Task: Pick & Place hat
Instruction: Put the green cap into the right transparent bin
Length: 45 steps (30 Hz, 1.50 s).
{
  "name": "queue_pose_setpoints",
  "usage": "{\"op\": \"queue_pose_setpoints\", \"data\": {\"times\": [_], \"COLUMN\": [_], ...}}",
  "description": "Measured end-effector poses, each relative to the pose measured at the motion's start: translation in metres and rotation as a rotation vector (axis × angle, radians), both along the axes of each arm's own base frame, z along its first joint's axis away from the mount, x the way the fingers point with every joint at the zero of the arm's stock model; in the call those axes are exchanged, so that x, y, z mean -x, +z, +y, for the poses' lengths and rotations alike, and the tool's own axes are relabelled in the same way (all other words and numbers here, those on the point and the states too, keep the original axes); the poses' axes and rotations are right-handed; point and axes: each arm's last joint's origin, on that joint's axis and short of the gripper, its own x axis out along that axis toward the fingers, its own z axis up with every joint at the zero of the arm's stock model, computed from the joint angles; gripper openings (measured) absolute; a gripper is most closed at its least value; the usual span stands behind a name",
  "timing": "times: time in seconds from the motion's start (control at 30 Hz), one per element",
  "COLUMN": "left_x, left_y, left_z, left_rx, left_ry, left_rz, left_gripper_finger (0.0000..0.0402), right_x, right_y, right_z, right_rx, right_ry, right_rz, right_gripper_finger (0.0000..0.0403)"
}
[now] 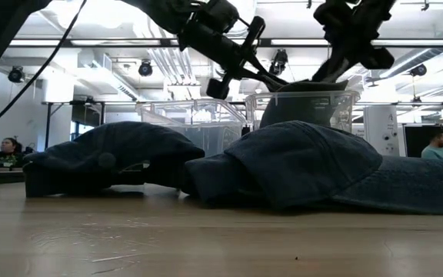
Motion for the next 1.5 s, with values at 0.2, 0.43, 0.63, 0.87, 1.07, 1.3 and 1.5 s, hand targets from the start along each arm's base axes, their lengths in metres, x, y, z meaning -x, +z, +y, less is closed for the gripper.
{"op": "queue_pose_setpoints", "data": {"times": [0.2,0.43,0.63,0.87,1.07,1.3,1.5], "left_x": [0.008,0.021,0.045,0.072,0.074,0.07,0.068], "left_y": [-0.003,0.014,0.032,0.047,0.062,0.063,0.062], "left_z": [-0.004,-0.01,-0.014,-0.021,-0.029,-0.039,-0.044], "left_rx": [0.03,-0.059,-0.286,-0.468,-0.504,-0.51,-0.511], "left_ry": [-0.013,-0.06,-0.034,0.146,0.165,0.136,0.123], "left_rz": [0.085,0.094,0.184,0.375,0.29,0.274,0.27], "left_gripper_finger": [0.0014,0.0016,0.0038,0.0064,0.0069,0.0069,0.0069], "right_x": [-0.003,-0.001,0.004,0.003,-0.009,-0.021,-0.02], "right_y": [-0.001,0.003,-0.002,-0.005,-0.019,-0.033,-0.03], "right_z": [-0.001,-0.008,-0.008,-0.009,-0.015,-0.022,-0.02], "right_rx": [-0.017,-0.08,-0.132,-0.174,-0.259,-0.314,-0.351], "right_ry": [-0.017,-0.038,-0.073,-0.079,-0.094,-0.075,-0.055], "right_rz": [-0.039,-0.099,-0.058,-0.073,-0.046,-0.004,-0.027], "right_gripper_finger": [0.0016,0.0014,0.0014,0.0014,0.0015,0.0066,0.0117]}}
